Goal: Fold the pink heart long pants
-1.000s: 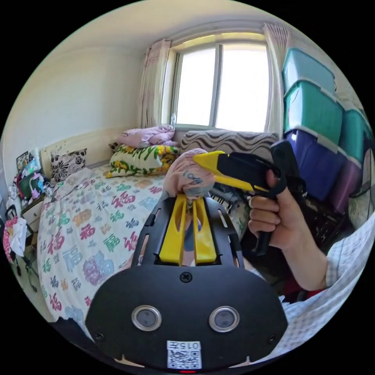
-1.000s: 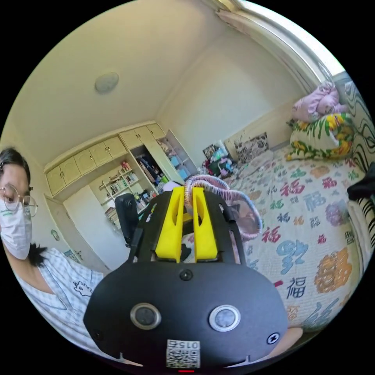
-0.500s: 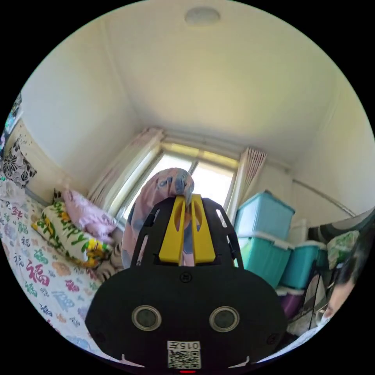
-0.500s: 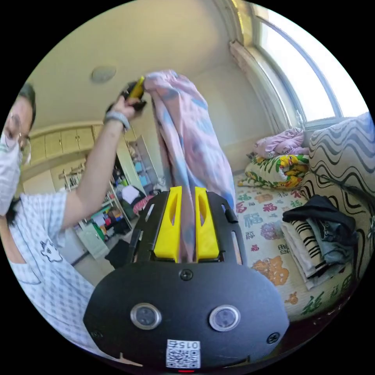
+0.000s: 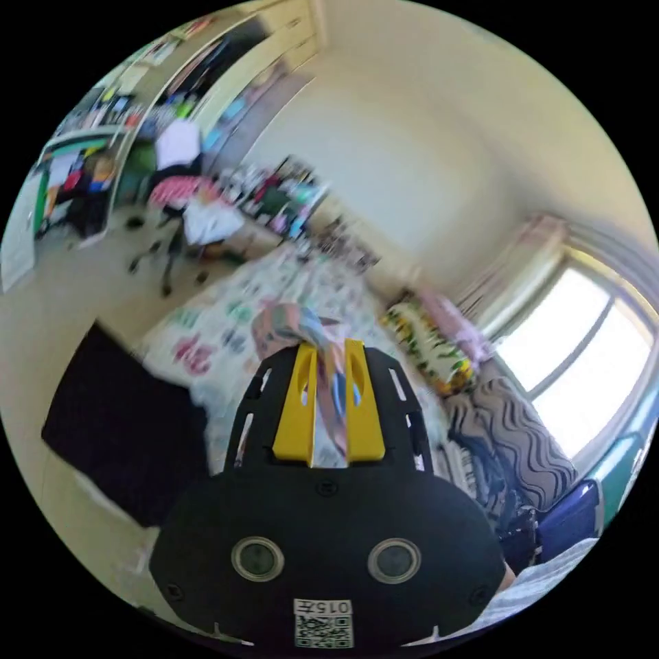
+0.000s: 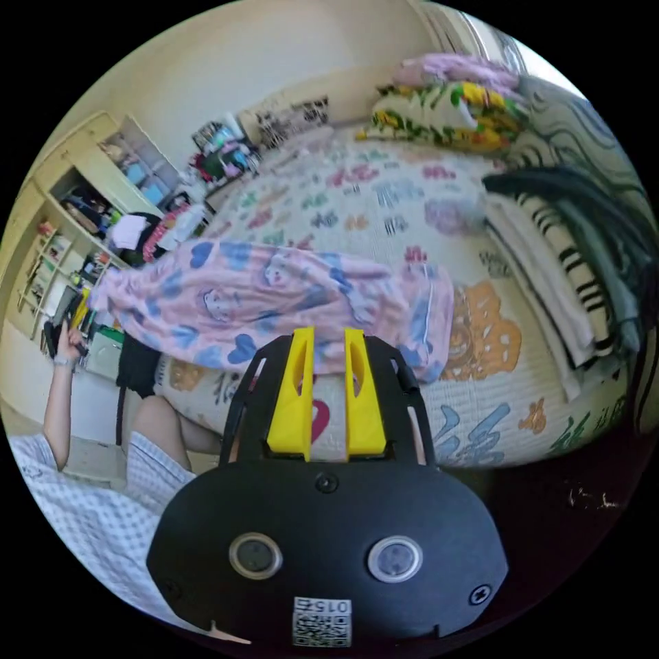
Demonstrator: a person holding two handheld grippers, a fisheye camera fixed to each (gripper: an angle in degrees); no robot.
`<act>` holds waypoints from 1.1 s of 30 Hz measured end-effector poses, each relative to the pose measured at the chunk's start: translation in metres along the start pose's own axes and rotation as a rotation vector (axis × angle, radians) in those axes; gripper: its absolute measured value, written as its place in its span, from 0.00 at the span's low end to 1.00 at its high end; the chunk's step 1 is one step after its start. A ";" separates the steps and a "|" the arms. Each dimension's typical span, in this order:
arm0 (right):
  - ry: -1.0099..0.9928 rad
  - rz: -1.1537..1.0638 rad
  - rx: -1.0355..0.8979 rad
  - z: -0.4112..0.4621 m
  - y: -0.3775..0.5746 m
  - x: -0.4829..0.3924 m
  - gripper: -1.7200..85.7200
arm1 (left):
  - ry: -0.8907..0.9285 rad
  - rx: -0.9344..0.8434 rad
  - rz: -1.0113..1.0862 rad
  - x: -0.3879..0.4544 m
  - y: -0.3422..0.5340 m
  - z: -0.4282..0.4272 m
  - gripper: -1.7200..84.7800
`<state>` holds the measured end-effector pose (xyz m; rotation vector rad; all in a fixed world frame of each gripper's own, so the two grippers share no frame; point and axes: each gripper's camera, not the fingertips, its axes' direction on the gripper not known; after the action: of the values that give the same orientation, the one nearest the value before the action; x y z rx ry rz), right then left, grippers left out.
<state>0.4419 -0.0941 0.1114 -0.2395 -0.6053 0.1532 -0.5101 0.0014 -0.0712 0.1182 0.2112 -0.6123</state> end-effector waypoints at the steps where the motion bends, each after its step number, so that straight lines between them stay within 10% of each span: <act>1: 0.037 0.024 -0.078 0.025 -0.006 0.007 0.11 | -0.048 -0.063 -0.056 -0.029 0.011 0.013 0.11; 13: -0.107 0.226 -0.077 0.037 -0.044 0.043 0.01 | -0.125 -0.301 0.034 -0.043 0.039 0.082 0.15; 26: -0.216 0.178 0.076 -0.027 -0.070 0.051 0.01 | -0.263 -0.129 -0.059 -0.017 0.002 0.129 0.15; 33: -0.117 0.154 0.006 -0.028 -0.069 0.050 0.01 | -0.400 -0.076 0.261 0.048 -0.080 0.151 0.16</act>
<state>0.5040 -0.1544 0.1349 -0.2730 -0.7027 0.3196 -0.4945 -0.1164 0.0605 -0.0515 -0.1672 -0.3563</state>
